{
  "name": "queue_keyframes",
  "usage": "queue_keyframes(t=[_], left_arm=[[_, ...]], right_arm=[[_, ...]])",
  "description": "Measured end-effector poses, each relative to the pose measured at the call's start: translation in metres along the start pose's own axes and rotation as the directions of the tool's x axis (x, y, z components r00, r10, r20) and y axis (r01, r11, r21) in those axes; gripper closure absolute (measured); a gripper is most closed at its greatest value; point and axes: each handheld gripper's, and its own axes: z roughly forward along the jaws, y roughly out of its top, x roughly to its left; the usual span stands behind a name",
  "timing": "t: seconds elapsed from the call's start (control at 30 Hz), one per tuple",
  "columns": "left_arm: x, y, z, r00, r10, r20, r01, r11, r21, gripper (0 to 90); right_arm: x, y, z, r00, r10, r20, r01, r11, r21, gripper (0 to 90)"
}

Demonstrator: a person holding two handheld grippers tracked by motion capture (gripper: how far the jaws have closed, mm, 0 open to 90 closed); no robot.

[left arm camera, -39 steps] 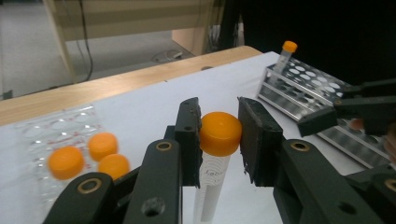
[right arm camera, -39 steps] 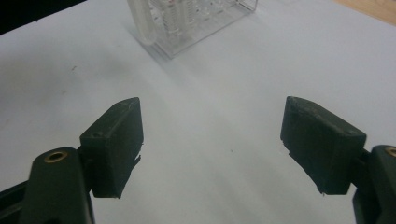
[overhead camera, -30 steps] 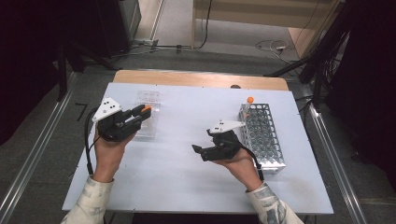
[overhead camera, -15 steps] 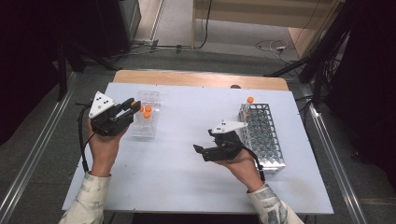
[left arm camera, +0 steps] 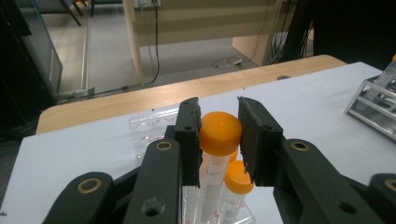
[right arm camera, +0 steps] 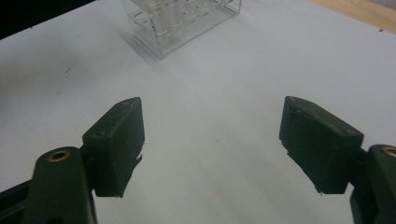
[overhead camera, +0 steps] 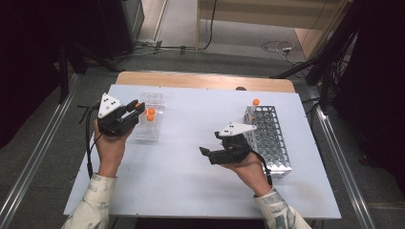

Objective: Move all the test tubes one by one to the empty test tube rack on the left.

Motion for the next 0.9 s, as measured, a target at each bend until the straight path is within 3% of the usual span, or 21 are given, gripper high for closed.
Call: queue_keyframes(t=[0.3,0.7,0.9], left_arm=[[-0.003,-0.008,0.006,0.9996,0.025,-0.011,-0.025,0.9988,0.042,69.9],[-0.002,-0.011,0.005,0.9999,0.014,-0.01,-0.013,0.9981,0.061,68.9],[-0.001,-0.011,0.004,1.0,0.009,-0.005,-0.008,0.9986,0.053,57.8]], right_arm=[[0.0,0.0,-0.001,1.0,0.004,0.0,-0.004,1.0,0.003,20.9],[-0.001,0.0,-0.001,1.0,0.007,0.002,-0.007,1.0,0.003,21.0],[-0.001,0.0,-0.002,1.0,0.009,0.002,-0.009,1.0,0.001,21.1]])
